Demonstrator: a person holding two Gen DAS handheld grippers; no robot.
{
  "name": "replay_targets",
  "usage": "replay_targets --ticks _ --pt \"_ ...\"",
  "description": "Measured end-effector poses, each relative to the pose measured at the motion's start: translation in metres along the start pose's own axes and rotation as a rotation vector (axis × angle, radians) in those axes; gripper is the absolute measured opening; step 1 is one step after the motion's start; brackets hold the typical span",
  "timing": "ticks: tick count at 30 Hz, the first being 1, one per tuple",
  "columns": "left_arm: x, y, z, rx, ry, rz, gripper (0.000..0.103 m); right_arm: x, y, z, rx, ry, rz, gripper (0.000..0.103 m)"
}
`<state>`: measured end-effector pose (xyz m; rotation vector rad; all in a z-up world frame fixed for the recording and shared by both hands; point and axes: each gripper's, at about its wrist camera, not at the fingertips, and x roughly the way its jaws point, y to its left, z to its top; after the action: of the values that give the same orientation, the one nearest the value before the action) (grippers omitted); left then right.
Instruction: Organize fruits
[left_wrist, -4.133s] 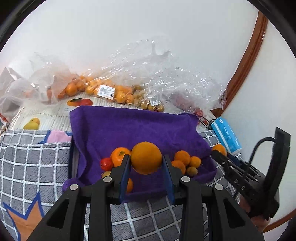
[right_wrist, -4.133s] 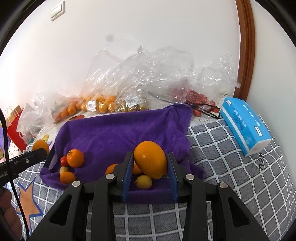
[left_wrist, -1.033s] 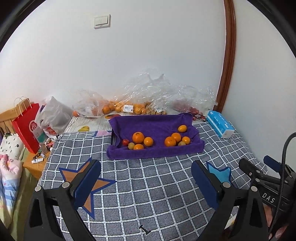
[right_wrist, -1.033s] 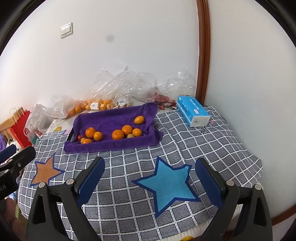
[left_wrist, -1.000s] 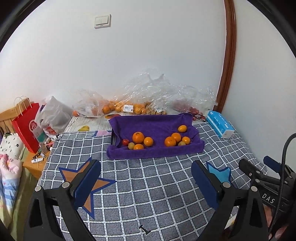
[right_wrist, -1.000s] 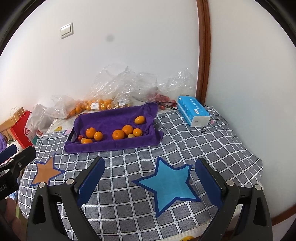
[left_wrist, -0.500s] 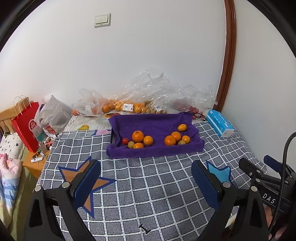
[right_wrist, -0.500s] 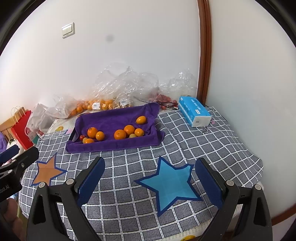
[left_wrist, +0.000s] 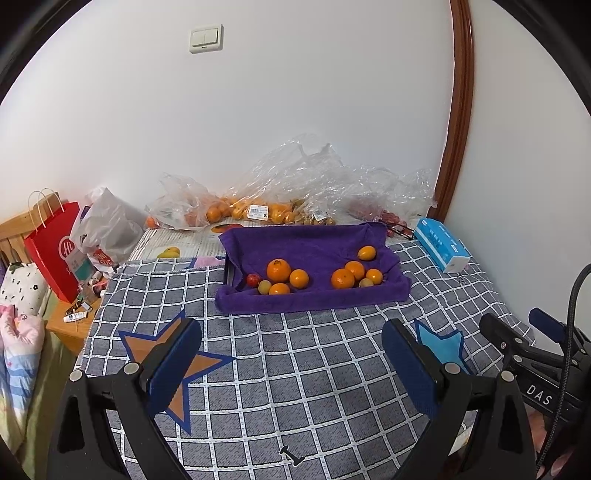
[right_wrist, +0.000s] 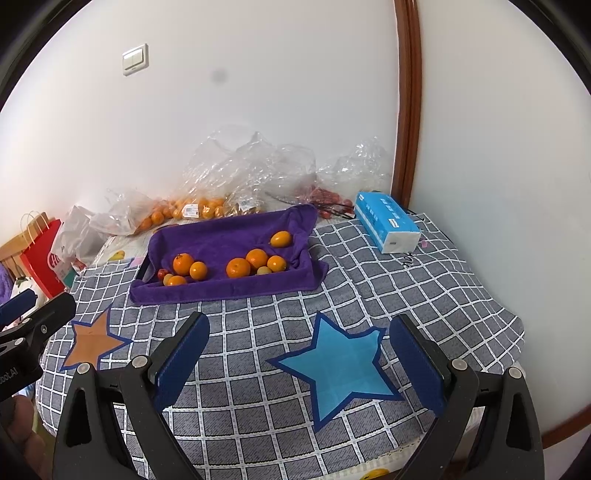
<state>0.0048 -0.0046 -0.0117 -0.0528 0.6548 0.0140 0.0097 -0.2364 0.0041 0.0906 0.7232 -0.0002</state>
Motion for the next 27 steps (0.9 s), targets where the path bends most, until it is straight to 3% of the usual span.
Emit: replay_targets --ticks 27 --pt "-0.0016 0.0029 -0.0003 -0.004 0.003 -0.001 0.099 0.0 0.0051 0.0011 -0.006 0.001 -0.006 0.097"
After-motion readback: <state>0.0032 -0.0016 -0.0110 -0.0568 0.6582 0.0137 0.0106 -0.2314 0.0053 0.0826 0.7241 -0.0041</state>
